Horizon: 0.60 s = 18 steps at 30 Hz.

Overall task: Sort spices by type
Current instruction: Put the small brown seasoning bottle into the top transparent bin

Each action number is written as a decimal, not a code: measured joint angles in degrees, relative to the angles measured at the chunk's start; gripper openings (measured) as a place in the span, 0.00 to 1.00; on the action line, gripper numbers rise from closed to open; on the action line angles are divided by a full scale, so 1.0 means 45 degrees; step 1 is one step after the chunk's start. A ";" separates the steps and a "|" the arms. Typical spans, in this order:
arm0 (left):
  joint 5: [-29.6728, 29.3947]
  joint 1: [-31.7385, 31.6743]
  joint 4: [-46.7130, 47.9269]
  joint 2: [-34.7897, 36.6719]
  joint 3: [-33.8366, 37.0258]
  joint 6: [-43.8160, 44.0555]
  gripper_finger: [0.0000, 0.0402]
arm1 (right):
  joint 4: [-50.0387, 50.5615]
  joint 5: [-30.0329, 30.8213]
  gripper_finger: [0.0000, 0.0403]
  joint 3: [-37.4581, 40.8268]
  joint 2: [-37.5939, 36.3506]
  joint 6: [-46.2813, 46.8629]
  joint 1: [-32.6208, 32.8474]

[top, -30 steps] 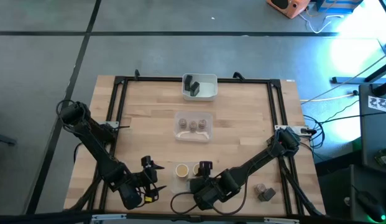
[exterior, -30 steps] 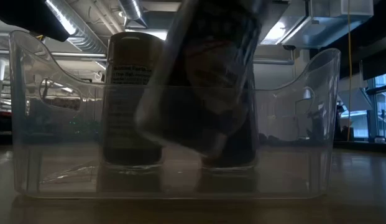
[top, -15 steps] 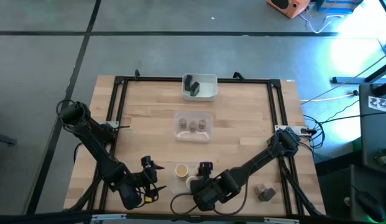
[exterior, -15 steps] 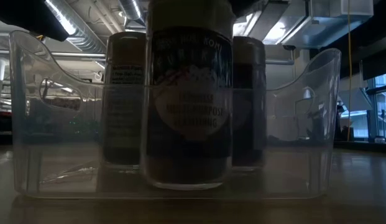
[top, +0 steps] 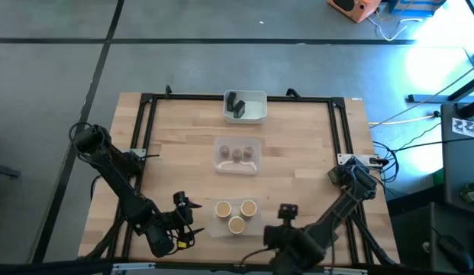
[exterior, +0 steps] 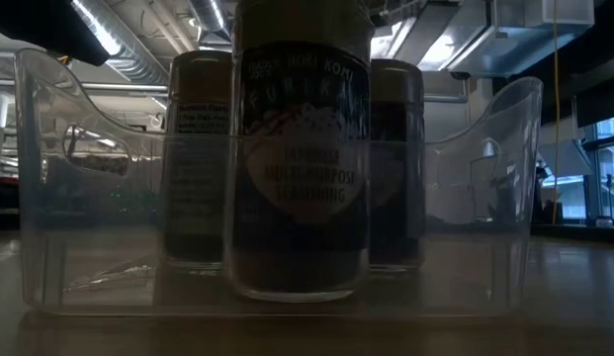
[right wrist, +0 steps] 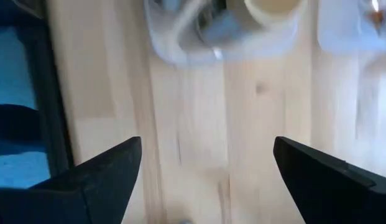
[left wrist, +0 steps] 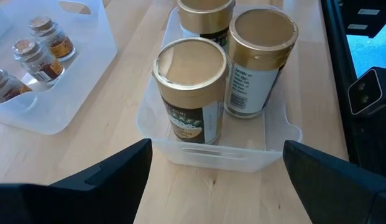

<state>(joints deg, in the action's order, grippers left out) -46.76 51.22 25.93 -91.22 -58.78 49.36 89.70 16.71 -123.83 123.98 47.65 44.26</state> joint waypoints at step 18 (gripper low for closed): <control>-0.0005 -0.0004 -0.0436 0.0000 0.0005 -0.0296 0.86 | -0.0415 -0.2810 0.91 0.6179 -0.2708 0.5019 0.0590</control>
<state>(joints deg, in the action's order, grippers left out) -46.78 51.20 23.96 -91.22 -58.76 48.03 87.83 4.07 -96.02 111.79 70.24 46.92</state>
